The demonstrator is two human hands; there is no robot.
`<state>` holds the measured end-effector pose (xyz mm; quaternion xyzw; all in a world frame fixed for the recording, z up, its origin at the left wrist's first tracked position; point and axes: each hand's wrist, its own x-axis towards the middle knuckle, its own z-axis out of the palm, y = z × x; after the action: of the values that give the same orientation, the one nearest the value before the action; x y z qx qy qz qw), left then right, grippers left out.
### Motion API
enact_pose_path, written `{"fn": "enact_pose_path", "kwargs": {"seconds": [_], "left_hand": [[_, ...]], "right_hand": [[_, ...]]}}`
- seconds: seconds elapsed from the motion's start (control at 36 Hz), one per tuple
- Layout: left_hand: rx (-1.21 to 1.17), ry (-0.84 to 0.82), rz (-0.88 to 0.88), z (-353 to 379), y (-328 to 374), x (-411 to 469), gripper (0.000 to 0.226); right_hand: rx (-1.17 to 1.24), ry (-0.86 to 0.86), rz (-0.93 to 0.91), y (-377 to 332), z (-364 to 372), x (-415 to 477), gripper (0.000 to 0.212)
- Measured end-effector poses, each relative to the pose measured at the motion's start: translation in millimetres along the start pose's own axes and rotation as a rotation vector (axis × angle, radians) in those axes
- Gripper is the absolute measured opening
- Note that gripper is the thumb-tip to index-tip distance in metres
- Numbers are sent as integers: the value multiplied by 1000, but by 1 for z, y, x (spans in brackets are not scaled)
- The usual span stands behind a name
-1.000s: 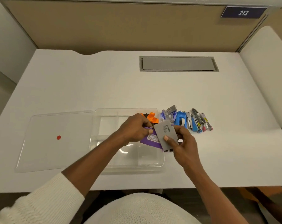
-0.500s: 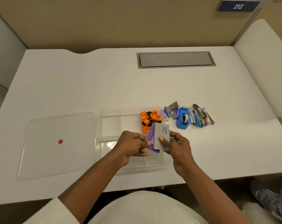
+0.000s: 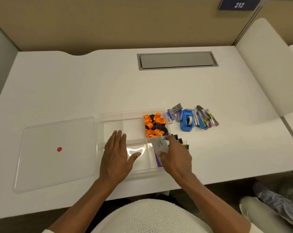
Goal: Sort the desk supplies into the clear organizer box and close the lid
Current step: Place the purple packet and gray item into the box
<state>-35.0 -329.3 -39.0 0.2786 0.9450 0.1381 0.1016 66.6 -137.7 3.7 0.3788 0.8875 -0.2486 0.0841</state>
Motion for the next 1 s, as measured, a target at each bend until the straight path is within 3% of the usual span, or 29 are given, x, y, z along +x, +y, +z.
{"fn": "enact_pose_path", "kwargs": {"seconds": [0.22, 0.42, 0.5, 0.61, 0.67, 0.78, 0.89, 1.0], "left_hand": [[22, -16, 32, 26, -6, -11, 100], [42, 3, 52, 32, -11, -11, 98], [43, -13, 70, 31, -13, -10, 97], [57, -49, 60, 29, -12, -9, 96], [58, -53, 53, 28, -11, -10, 96], [77, -84, 52, 25, -9, -9, 98], [104, -105, 57, 23, -9, -9, 97], [120, -120, 47, 21, -8, -8, 98]], "right_hand": [[-154, -44, -122, -5, 28, 3, 67], [-331, -41, -304, 0, 34, 0, 53], [-266, 93, -350, 3, 15, 1, 39], [-107, 366, -254, 25, -19, 15, 27], [-47, 356, -196, 48, -30, 28, 34], [-132, 95, -140, 89, -31, 52, 71], [-306, -77, -268, 106, -17, 65, 101], [-378, -88, -391, 105, 0, 80, 111]]}}
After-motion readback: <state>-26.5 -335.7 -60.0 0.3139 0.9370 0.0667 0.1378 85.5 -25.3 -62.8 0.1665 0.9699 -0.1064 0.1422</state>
